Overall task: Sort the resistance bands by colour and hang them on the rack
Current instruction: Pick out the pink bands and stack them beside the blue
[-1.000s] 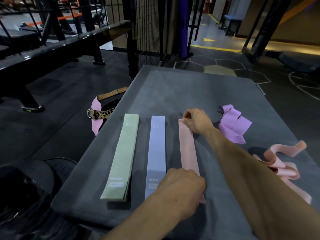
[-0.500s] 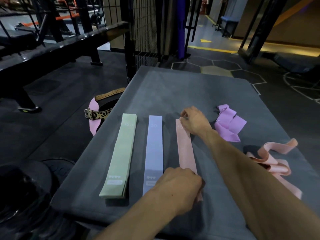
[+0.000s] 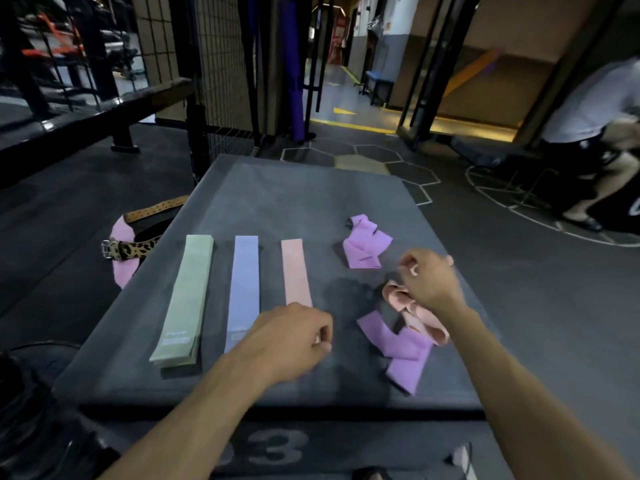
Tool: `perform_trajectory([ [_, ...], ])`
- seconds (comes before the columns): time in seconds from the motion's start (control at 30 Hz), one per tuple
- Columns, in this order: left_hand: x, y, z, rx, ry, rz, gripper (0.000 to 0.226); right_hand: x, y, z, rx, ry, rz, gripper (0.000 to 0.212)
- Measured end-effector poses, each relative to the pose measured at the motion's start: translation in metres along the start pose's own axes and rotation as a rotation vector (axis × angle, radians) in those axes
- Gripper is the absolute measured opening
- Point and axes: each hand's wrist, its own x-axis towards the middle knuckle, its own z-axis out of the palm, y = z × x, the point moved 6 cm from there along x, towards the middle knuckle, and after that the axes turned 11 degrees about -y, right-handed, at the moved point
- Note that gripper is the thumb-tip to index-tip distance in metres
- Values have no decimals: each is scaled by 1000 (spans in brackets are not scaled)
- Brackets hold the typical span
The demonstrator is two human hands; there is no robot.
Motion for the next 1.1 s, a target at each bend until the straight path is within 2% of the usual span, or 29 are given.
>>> perform_trajectory([
  [0.1,-7,15,-2,-23,32,-19,12,-38,57,-26,19,43,282,22],
  [0.17,-10,25,2,-4,28,-14,12,-59,81,-22,31,-18,391,27],
  [0.33,-21,29,2,30,19,-14,10,-75,94,11,112,-201,457,42],
  [0.43,-25,24,-3,42,25,-40,11,-73,94,21,148,-241,502,44],
  [0.57,-25,24,-8,54,25,-41,11,-72,101,28,249,-197,560,16],
  [0.67,-25,21,-12,59,27,-50,11,-67,91,7,440,48,495,6],
  [0.73,-23,19,-14,57,37,-55,10,-65,76,-17,536,228,390,7],
  [0.83,-21,18,-17,42,61,-50,9,-66,44,-45,636,313,229,6],
  [0.93,-20,16,-23,-21,101,-41,6,-71,10,-60,736,234,89,3],
  [1.03,-17,8,-33,-212,183,-7,4,-75,-25,-66,942,-7,-109,4],
  [1.1,-16,0,-43,-374,307,32,10,-77,-41,-61,1028,-181,-187,12],
])
